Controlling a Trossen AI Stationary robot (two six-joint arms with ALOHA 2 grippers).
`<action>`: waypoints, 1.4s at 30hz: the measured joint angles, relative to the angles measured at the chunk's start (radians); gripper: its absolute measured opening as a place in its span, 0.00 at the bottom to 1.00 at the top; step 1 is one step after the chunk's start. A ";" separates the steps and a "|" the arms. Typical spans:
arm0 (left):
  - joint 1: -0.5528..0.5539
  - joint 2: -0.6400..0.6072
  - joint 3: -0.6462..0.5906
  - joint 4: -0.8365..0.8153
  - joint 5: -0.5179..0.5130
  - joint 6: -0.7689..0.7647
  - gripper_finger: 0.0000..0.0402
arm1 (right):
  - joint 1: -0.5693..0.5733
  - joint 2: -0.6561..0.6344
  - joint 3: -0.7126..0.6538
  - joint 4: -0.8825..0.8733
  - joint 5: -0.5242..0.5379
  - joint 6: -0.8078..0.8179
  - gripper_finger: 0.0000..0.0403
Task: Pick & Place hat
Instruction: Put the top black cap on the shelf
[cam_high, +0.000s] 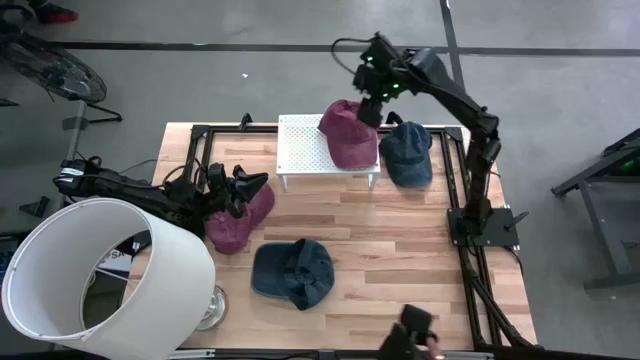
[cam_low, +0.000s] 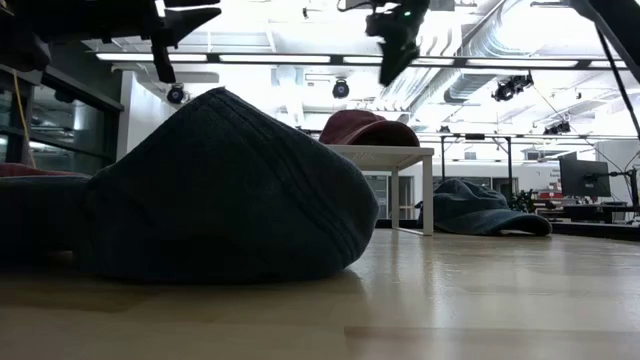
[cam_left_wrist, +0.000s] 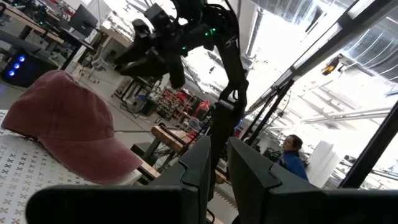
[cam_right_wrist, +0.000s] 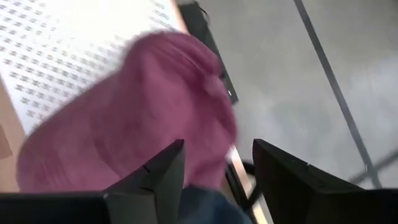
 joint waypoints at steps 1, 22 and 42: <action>0.000 0.000 0.000 0.000 0.003 -0.001 0.14 | -0.015 -0.013 0.000 -0.020 0.003 0.011 0.46; 0.000 0.000 0.000 -0.003 -0.014 -0.022 0.14 | -0.405 0.006 0.000 0.019 -0.191 0.137 0.47; 0.000 0.000 0.000 -0.080 -0.087 0.034 0.14 | -0.483 0.169 0.000 -0.059 -0.242 -0.021 0.47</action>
